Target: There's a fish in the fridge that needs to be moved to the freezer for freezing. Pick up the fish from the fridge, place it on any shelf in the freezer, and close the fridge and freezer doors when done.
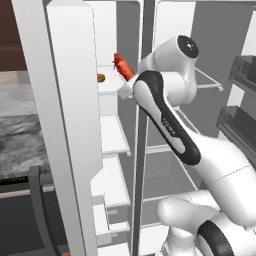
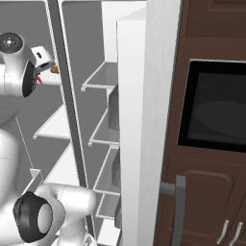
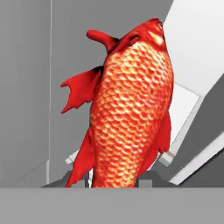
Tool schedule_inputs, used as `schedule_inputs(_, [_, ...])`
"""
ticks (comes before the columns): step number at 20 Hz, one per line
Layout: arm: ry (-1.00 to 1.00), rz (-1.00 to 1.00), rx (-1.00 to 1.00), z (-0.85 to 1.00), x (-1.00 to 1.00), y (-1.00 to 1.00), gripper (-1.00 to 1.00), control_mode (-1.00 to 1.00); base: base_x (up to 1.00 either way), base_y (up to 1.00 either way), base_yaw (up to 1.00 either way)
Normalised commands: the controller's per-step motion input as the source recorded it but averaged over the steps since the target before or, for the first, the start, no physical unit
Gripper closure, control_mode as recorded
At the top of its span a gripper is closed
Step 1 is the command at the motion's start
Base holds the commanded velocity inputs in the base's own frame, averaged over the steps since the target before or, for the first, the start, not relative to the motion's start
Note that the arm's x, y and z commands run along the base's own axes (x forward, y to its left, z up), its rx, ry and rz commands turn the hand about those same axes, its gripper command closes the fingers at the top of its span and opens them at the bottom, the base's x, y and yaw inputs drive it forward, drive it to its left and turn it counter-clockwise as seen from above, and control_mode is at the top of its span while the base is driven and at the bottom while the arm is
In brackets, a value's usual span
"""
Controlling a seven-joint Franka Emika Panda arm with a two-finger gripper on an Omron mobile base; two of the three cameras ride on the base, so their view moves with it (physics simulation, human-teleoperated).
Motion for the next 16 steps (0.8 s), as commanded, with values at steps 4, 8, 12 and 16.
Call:
schedule_inputs(4, [0.03,0.00,-0.02,0.00,0.59,0.16,1.00,-1.00,0.00,0.00,0.00])
schedule_inputs(8, [0.00,0.00,-0.07,-0.01,0.42,0.24,1.00,-1.00,0.00,0.00,0.00])
schedule_inputs(12, [0.00,0.00,-0.09,-0.14,0.41,0.24,1.00,-1.00,0.00,0.00,0.00])
schedule_inputs(16, [0.00,0.00,-0.06,-0.03,0.33,0.14,1.00,-1.00,0.00,0.00,0.00])
